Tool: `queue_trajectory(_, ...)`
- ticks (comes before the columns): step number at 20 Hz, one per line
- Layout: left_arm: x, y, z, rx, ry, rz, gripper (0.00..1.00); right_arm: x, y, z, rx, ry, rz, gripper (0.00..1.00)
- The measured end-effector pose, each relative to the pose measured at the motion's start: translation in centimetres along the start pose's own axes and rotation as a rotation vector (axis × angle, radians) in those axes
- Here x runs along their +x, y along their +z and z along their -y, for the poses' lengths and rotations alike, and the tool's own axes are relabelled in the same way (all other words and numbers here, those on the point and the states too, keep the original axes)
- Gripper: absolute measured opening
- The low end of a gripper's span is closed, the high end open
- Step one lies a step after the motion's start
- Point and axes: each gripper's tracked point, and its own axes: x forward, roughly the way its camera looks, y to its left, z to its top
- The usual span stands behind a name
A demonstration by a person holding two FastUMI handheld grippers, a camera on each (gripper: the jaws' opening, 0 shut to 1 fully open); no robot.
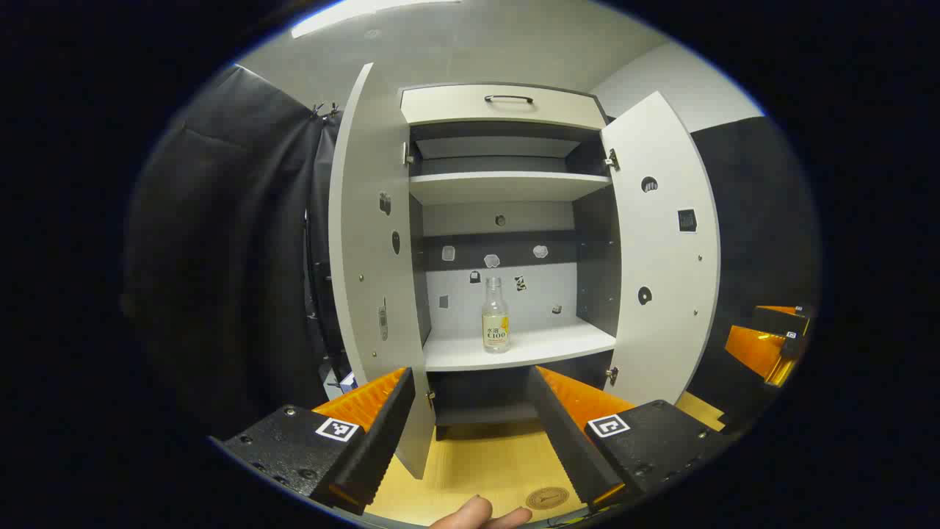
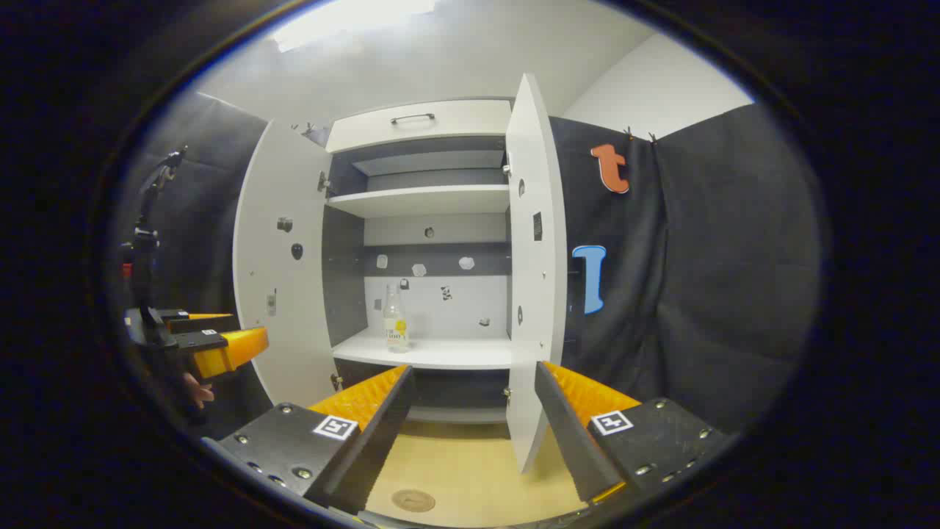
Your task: Grasp the bottle in the cabinet with the left hand and place it on the coaster, then close the right door with the right hand and the left door with the left hand.
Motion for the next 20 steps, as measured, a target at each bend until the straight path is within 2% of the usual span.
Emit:
queue_trajectory(7,4.7,-0.3,-0.6,0.004,-0.023,0.0,0.97,3.4,0.8,-1.0,0.008,0.032,0.004,1.0)
queue_trajectory(8,5.6,-0.6,-0.7,0.008,-0.026,-0.006,0.98,3.8,0.8,-1.0,0.005,0.029,0.004,0.96)
queue_trajectory(9,6.5,-0.8,-0.6,0.008,-0.032,-0.009,0.98,4.3,0.8,-1.0,0.007,0.025,0.002,0.96)
queue_trajectory(10,7.3,-0.9,-0.5,0.008,-0.036,-0.009,0.97,4.8,0.5,-1.0,0.012,0.022,-0.002,1.0)
queue_trajectory(12,9.4,-1.0,-0.4,0.016,-0.036,0.002,0.98,5.7,0.6,-1.1,0.017,0.017,0.001,1.0)
queue_trajectory(18,17.1,-1.9,1.6,-0.051,-0.073,0.004,0.98,8.5,1.0,-2.5,0.001,0.043,0.051,1.0)
queue_trajectory(20,20.6,-2.2,1.8,-0.045,-0.064,0.009,0.98,9.1,0.9,-3.0,0.007,0.062,0.058,1.0)
